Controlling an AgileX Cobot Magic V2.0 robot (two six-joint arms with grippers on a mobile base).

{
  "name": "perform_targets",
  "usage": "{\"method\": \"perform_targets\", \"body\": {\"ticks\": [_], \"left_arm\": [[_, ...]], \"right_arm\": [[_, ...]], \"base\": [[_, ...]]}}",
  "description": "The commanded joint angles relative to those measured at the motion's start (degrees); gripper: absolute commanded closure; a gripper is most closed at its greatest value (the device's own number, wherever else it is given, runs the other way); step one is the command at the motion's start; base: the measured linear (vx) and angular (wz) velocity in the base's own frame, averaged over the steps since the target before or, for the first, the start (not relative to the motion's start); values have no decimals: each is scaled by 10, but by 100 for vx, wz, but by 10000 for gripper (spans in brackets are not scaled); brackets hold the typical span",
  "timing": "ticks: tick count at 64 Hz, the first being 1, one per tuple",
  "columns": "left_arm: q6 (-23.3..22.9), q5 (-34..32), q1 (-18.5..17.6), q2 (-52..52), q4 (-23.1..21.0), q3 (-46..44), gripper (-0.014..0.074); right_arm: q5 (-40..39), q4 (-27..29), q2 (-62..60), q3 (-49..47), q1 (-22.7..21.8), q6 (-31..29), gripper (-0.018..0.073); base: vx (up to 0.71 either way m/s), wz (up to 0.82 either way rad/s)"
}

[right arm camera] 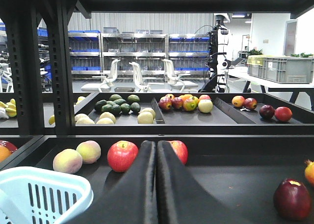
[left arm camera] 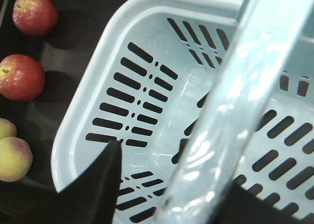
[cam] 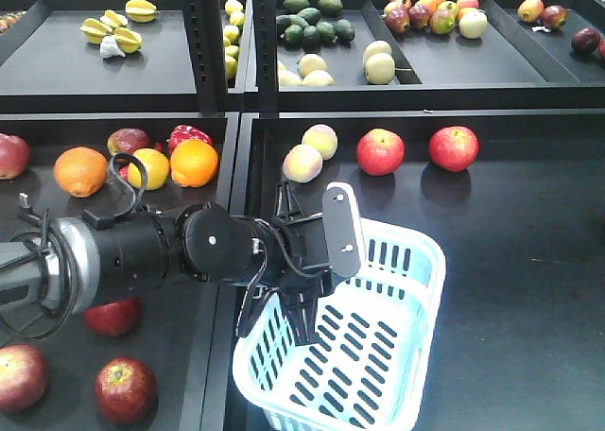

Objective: Pick three apples into basket with both arms
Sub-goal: 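Grasp the basket handle with the left gripper and lift it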

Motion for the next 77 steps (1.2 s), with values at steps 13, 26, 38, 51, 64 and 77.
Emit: {"method": "perform_targets", "body": {"ticks": [13,26,38,51,64,77], "left_arm": [[-1,-24,-4,-56,-5,-19,604],[-1,-24,-3,-122,-3,-19,604],[-26,-8,7,-190,34,-19,604],[-149,69,52,-264,160,-19,604],[-346,163,89,-340,375,-19,604],[-514,228,108,-411,546,-19,604]], "right_arm": [[-41,-4,-7,8,0,-2,568],[-41,-4,-7,8,0,-2,568],[-41,-4,-7,8,0,-2,568],[-41,-4,-7,8,0,-2,568],[-41,-4,-7,8,0,-2,568],[-41,-4,-7,8,0,-2,568]], "base": [[0,0],[0,0],[0,0],[0,0],[0,0],[0,0]]}}
